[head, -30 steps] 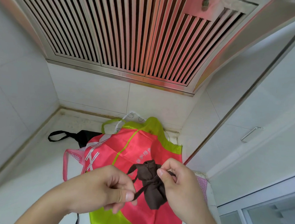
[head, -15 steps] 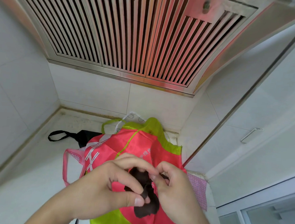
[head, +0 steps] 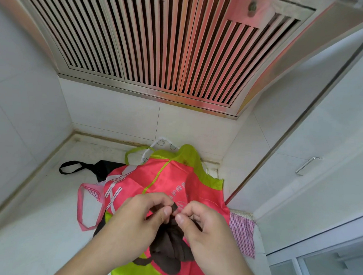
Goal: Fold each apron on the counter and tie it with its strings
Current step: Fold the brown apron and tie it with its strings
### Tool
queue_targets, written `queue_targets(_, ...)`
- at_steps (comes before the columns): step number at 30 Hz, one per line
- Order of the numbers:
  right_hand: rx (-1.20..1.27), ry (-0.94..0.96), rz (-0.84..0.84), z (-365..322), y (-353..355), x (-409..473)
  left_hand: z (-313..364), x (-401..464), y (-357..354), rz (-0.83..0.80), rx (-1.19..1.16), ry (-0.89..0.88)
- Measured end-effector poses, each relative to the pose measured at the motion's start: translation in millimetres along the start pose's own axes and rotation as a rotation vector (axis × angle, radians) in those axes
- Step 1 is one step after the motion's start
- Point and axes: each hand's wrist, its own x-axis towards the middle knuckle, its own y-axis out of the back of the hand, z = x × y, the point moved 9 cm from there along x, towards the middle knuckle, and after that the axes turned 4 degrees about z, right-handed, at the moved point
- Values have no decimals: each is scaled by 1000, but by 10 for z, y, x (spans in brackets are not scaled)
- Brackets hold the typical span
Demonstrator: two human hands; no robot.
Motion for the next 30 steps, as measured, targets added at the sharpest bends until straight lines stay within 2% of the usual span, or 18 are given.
queue_targets(7,150,6,-4,-120,94,-19,17,-29,-61,-63,203,20)
queue_targets(13,276,-62,-5,-120,55,28,222,-88,-289,-320,-23,-22)
queue_targets(15,260,-64,31,-84,68,60,191,-105,-336,-360,-119,-3)
queue_targets(18,269,-53,87,-73,88,99,80,-78,-344,-315,-172,17)
queue_targets(21,413,-63,148,-25,132,98,-28,-16,-287,-200,-164,44)
queue_targets(23,486,-27,114,-16,129,79,-92,9,-257,-166,-220,79)
queue_targets(26,312,76,23,-67,88,28,-149,27,-226,-150,-239,92)
queue_targets(30,-26,225,52,-197,115,22,-137,39,-234,-168,-220,106)
